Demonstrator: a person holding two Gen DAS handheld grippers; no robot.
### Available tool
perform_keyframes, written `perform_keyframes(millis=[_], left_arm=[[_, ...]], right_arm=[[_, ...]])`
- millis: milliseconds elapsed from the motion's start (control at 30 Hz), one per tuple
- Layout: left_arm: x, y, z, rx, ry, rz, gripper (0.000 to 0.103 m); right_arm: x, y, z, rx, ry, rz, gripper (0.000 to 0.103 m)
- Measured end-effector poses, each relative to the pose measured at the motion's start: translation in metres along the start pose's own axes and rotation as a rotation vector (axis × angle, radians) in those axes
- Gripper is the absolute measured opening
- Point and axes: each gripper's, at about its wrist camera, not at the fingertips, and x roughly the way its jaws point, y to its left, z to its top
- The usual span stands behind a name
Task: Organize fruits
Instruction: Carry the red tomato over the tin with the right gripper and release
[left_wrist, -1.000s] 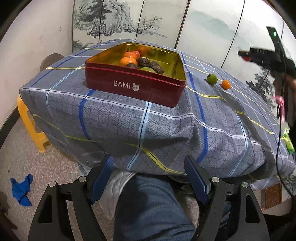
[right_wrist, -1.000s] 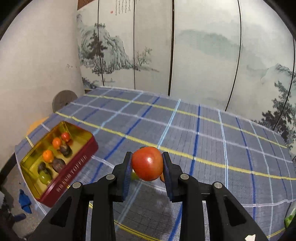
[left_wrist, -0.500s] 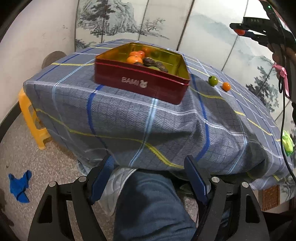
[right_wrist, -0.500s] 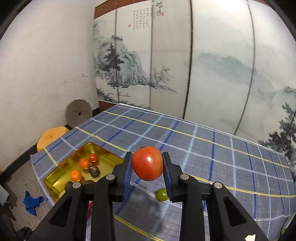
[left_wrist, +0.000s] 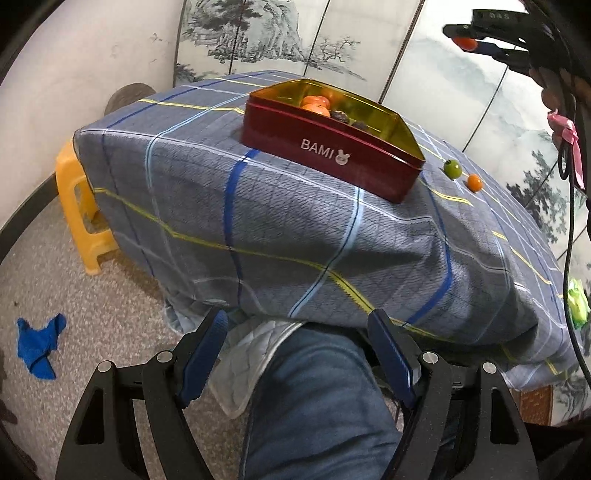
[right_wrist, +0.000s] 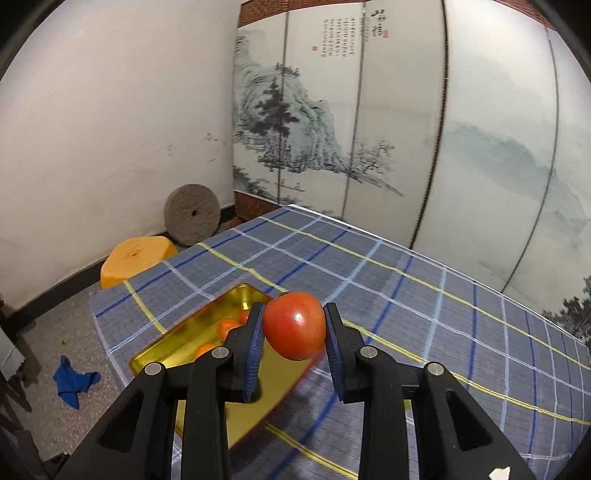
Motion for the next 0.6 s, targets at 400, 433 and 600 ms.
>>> perform_keyframes(millis=[400,433,600], left_arm=[[-0.002,0.007,-0.004,-0.014,0.009,0.020,0.079],[-0.002,0.008,-0.005,-0.015,0.011,0.021,0.079],[0.000,0.008,-0.006,-0.012,0.019,0.023,0.079]], right_arm=[[0.047,0.053,-0.027,-0.040,0.120,0.075,0.028],[0.050,0.056,-0.031,-0.043,0.130,0.075,0.028],[0.072,0.056,-0.044,-0.055,0.181,0.058,0.029]])
